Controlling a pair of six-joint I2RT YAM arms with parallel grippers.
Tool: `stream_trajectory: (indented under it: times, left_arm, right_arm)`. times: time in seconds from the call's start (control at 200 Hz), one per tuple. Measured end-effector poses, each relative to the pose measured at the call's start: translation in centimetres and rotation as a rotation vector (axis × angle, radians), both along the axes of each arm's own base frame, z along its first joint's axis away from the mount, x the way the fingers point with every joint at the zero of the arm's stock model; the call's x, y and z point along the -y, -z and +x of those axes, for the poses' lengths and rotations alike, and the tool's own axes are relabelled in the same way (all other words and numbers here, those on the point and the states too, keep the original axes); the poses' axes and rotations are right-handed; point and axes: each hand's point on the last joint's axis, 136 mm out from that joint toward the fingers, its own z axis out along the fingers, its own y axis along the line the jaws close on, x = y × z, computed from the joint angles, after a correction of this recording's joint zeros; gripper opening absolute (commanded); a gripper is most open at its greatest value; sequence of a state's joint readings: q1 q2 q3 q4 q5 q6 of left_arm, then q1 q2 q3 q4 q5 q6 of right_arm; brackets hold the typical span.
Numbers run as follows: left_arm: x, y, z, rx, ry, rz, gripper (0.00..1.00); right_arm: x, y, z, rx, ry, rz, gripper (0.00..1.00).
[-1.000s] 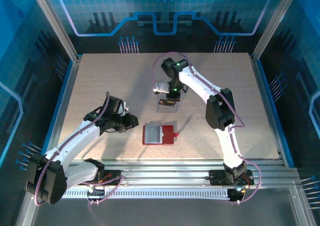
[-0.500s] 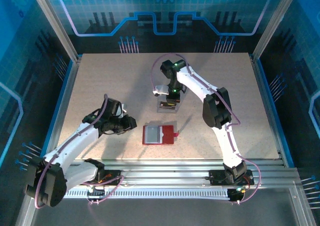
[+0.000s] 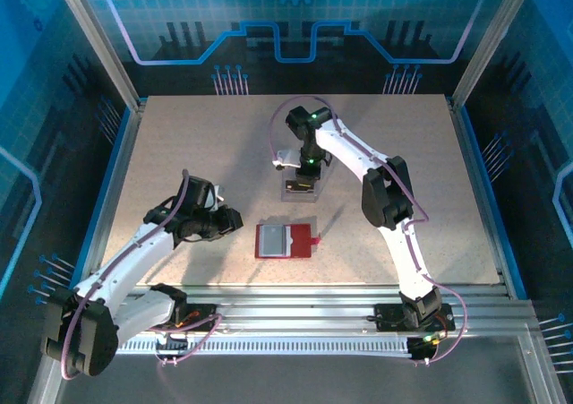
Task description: Take the credit cards out of the card holder
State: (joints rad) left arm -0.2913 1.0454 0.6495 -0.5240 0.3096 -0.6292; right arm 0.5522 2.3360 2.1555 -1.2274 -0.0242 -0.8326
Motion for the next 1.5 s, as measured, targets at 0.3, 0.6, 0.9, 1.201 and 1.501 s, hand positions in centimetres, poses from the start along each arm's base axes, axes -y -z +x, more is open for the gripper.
stream_trajectory:
  times: [0.3, 0.6, 0.9, 1.201, 1.501]
  left_arm:
    - [-0.1, 0.0, -0.2, -0.006, -0.001, 0.002, 0.24]
    - [-0.2, 0.1, -0.3, -0.011, -0.003, 0.003, 0.24]
    - [-0.3, 0.1, -0.2, -0.011, -0.008, 0.003, 0.24]
    - [-0.5, 0.3, -0.5, -0.017, -0.012, 0.005, 0.24]
    - [-0.1, 0.5, -0.3, -0.016, -0.002, -0.013, 0.24]
  right_arm:
    - [-0.4, -1.2, 1.5, 0.097, 0.016, 0.032, 0.21]
    - [-0.6, -0.5, 1.9, 0.118, 0.022, 0.033, 0.21]
    - [-0.5, 0.3, 1.6, 0.108, 0.021, 0.028, 0.21]
    - [-0.7, 0.5, 1.7, 0.109, 0.029, 0.032, 0.22]
    - [-0.8, -1.2, 1.0, 0.128, 0.103, 0.065, 0.30]
